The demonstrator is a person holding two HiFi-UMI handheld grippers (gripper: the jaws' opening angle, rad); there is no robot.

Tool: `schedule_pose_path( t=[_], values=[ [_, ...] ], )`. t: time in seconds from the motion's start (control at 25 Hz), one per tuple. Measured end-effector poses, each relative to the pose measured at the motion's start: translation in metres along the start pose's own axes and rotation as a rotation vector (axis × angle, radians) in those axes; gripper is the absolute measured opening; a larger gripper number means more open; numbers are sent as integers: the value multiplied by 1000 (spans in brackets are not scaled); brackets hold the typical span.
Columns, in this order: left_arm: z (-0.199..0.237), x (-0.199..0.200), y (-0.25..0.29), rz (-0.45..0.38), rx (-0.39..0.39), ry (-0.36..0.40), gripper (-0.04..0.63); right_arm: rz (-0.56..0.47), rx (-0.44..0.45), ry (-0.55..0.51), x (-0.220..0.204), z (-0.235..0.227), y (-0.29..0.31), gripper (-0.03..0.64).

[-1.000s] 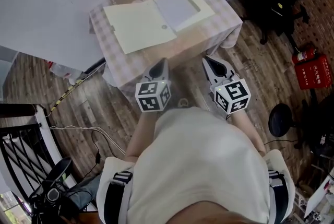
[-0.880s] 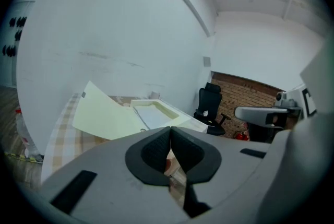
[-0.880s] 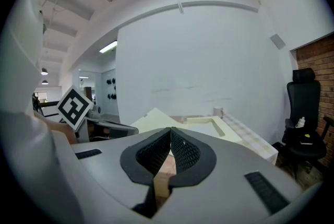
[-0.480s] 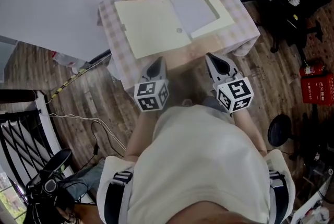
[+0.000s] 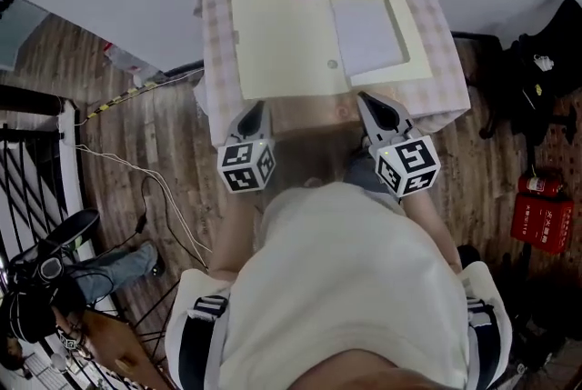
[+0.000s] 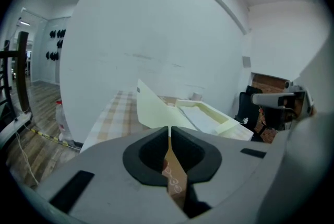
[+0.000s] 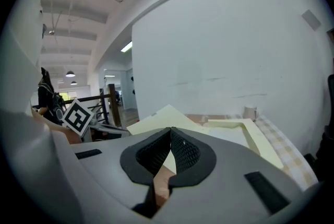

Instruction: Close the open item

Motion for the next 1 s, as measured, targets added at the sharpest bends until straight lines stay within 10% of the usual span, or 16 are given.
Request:
schedule_pose_path(
  t=[0.56, 1.0],
  values=[
    [11, -9, -1, -44, 323, -200, 104, 67, 281, -78, 30, -54, 53, 0],
    [25, 3, 1, -100, 455, -272, 120, 107, 343, -57, 19, -81, 49, 0]
  ],
)
Point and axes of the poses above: the fingertips, and each gripper's own axes: y forward along the fingers, z to its left, x out of its top, the point moved 5 cm from there along -y, backward along the fingers, and after that the axes turned 4 degrees about y, right-handed, at the moved point
